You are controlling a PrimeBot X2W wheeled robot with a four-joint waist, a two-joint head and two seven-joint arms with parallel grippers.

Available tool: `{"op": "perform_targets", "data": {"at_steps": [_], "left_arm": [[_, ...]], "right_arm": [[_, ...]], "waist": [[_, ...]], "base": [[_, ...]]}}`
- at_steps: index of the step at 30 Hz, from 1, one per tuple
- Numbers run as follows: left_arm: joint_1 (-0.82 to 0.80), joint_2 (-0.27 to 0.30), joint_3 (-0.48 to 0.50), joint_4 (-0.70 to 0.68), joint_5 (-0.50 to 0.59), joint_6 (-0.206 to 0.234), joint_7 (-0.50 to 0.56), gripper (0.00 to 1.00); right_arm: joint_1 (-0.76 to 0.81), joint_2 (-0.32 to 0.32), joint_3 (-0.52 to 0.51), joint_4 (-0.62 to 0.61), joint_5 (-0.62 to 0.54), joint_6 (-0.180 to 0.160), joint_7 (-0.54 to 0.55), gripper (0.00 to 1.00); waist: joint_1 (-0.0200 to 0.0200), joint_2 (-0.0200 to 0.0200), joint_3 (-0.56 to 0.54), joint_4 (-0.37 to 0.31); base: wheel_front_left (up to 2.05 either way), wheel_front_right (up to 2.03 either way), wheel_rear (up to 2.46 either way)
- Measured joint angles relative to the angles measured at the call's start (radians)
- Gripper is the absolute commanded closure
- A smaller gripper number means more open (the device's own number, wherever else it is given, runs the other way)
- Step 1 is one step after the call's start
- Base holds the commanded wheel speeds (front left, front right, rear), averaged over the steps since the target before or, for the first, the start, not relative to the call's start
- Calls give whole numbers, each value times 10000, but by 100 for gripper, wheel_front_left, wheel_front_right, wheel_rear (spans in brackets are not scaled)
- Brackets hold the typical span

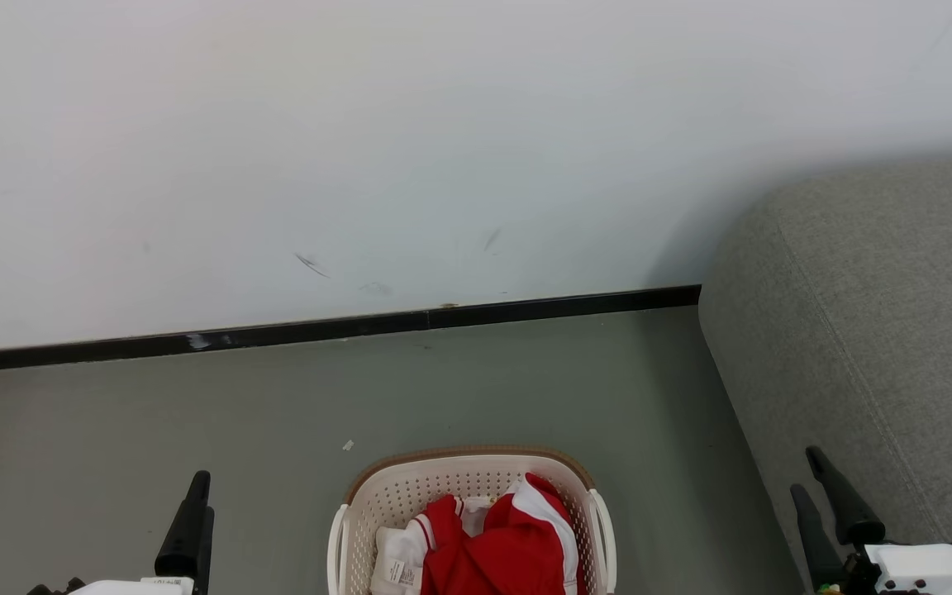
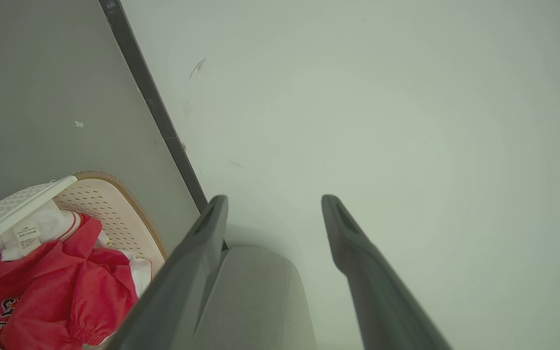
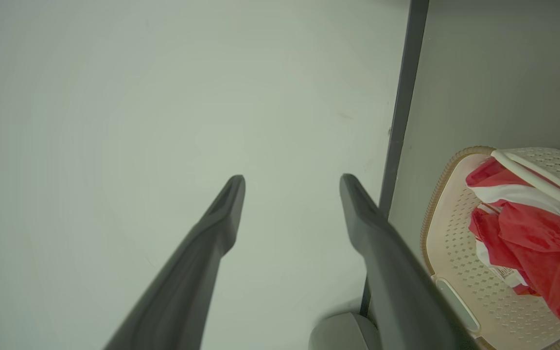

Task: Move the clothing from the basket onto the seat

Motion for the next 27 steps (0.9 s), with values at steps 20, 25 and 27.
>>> {"op": "perform_targets", "data": {"at_steps": [20,25,27], "left_arm": [[-84,142,-430,-675,2566,13,-748,0],[-86,150,-583,-876,3400,96,-926,0],[-86,159,-652,-972,3793,105,-974,0]], "right_arm": [[-18,-142,236,-523,-2637,0,-627,0],[-106,-140,267,-711,-3488,2,-784,0],[-105,-144,320,-755,-3894,2,-803,0]], "waist": [[77,0,-73,30],[123,0,-112,46],[139,0,-130,53]], "base": [[0,0,0],[0,0,0],[0,0,0]]}}
